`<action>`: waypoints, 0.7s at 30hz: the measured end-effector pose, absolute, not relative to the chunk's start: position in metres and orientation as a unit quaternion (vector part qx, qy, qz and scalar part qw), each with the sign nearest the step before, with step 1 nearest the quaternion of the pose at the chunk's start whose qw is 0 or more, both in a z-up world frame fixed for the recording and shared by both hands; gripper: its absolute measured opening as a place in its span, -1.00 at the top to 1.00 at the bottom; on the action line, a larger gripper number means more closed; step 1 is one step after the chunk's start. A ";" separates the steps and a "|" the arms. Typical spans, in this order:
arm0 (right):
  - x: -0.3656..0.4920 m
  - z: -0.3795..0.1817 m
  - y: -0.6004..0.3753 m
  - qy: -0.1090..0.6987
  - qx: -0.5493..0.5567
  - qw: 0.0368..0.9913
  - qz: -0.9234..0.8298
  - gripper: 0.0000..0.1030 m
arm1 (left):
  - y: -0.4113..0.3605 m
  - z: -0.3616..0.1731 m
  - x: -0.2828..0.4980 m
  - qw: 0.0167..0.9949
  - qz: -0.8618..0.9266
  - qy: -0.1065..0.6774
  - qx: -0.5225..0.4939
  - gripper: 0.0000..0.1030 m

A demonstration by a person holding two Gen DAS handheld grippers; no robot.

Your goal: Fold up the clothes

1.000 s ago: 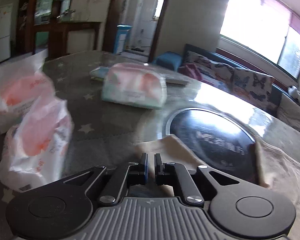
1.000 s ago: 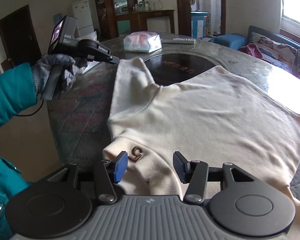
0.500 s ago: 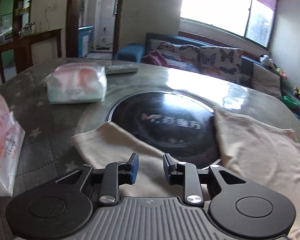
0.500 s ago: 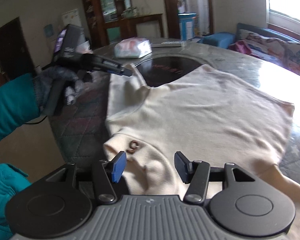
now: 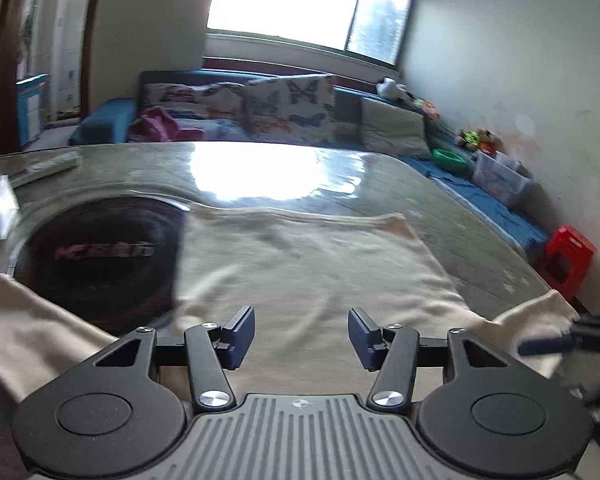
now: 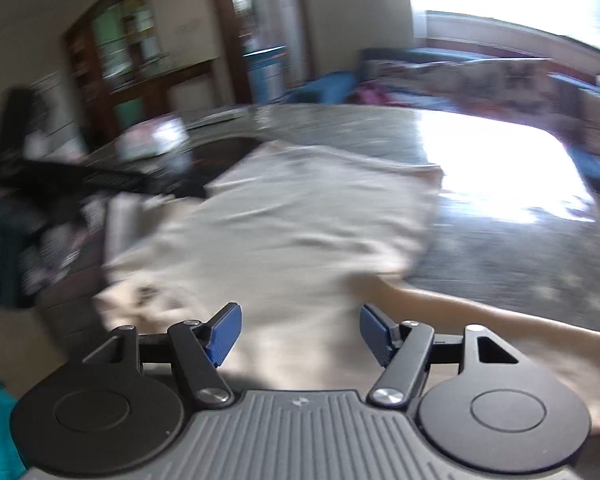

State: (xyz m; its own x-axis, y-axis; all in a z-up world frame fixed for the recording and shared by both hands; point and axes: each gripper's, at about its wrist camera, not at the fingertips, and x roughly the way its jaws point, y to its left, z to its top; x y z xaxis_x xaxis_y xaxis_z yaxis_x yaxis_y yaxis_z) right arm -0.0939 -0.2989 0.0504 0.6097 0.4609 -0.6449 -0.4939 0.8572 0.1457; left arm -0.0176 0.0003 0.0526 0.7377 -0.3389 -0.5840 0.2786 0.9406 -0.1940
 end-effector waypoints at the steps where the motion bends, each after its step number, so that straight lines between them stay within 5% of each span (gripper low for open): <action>1: -0.090 0.048 -0.310 0.352 -0.015 0.903 0.246 -0.38 | -0.006 0.050 -0.019 0.929 -0.173 0.325 -0.042 -0.12; 9: -0.073 0.024 -0.368 0.349 0.007 0.929 0.127 -0.44 | -0.059 0.032 -0.037 0.913 -0.226 0.338 0.015 -0.18; 12: -0.077 0.021 -0.383 0.337 0.000 0.937 0.094 -0.73 | -0.070 0.028 -0.042 0.910 -0.234 0.342 0.034 -0.19; 21: -0.078 0.008 -0.399 0.336 0.009 0.940 0.060 -1.00 | -0.089 0.018 -0.051 0.903 -0.242 0.343 0.088 -0.28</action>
State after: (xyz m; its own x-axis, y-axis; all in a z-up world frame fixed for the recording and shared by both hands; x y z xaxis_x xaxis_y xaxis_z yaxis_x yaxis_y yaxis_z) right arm -0.0782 -0.3987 0.0077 0.7672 0.1193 -0.6303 -0.1071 0.9926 0.0575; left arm -0.0510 -0.0890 0.0184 0.6475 -0.3767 -0.6624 0.4975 0.8674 -0.0070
